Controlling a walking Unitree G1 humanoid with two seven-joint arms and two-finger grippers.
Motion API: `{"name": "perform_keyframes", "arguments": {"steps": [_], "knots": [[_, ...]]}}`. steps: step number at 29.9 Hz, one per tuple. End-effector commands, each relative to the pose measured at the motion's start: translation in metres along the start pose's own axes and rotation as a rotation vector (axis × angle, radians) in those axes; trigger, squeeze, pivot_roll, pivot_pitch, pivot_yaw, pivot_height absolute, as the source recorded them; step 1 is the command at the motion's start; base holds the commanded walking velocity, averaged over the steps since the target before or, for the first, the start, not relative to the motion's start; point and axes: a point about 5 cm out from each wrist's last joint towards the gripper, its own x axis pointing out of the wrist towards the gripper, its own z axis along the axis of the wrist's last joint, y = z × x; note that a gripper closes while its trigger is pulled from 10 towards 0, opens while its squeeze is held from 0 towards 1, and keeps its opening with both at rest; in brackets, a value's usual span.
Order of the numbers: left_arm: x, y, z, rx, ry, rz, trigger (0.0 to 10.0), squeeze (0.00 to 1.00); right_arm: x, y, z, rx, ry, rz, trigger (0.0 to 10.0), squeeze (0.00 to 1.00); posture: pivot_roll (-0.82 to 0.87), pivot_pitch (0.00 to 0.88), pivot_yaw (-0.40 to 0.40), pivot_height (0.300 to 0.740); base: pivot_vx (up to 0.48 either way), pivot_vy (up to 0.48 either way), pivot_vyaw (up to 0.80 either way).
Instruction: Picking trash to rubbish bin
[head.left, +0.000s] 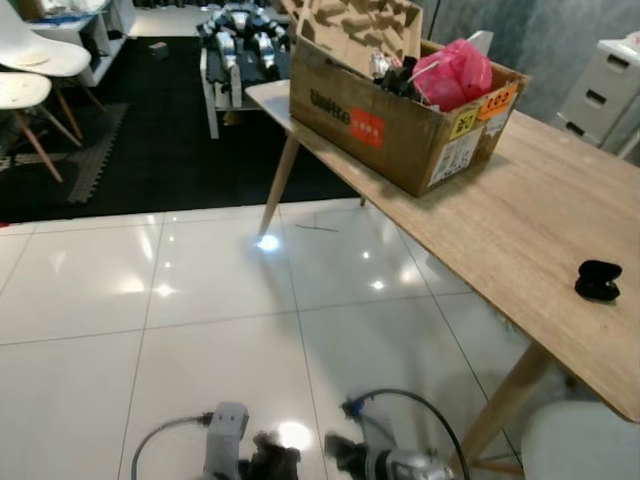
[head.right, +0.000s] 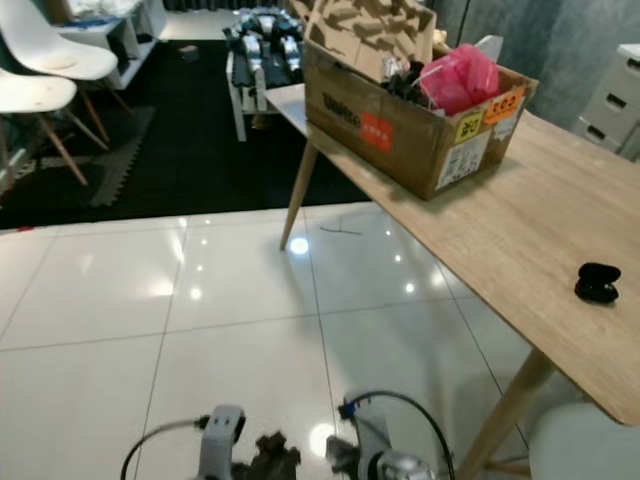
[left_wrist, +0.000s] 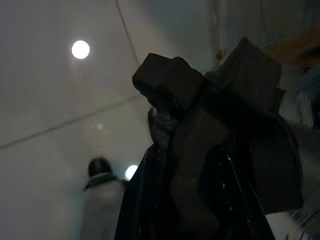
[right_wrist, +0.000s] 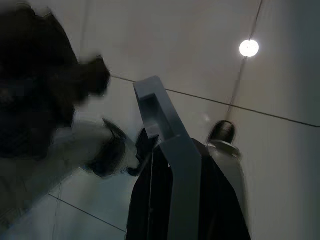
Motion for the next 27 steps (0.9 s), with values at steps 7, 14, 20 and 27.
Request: {"name": "perform_keyframes", "arguments": {"steps": [7,14,20,27], "knots": [[-0.0016,-0.0009,-0.0109,0.002,0.029,-0.004,10.0,0.00,0.0004,0.0004,0.0028,-0.005,-0.008,0.000,10.0,0.00,0.06,0.083,-0.009,0.740,0.433,0.000,0.00],[-0.0015,-0.0018,-0.0123,0.004,0.033,-0.008,10.0,0.00,0.0003,0.0005,0.0026,-0.006,-0.011,0.002,10.0,0.00,0.06,0.084,-0.009,0.740,0.433,0.000,0.00],[-0.0014,-0.0025,-0.0134,0.005,0.036,-0.011,10.0,0.00,0.0003,0.0006,0.0023,-0.010,-0.012,0.003,10.0,0.00,0.06,0.084,-0.011,0.740,0.431,0.000,0.00],[-0.0014,-0.0037,-0.0158,0.004,0.041,-0.015,10.0,0.00,-0.0003,-0.0005,0.0007,-0.012,-0.010,0.001,10.0,0.00,0.06,0.089,-0.013,0.740,0.434,0.000,0.00]]}}
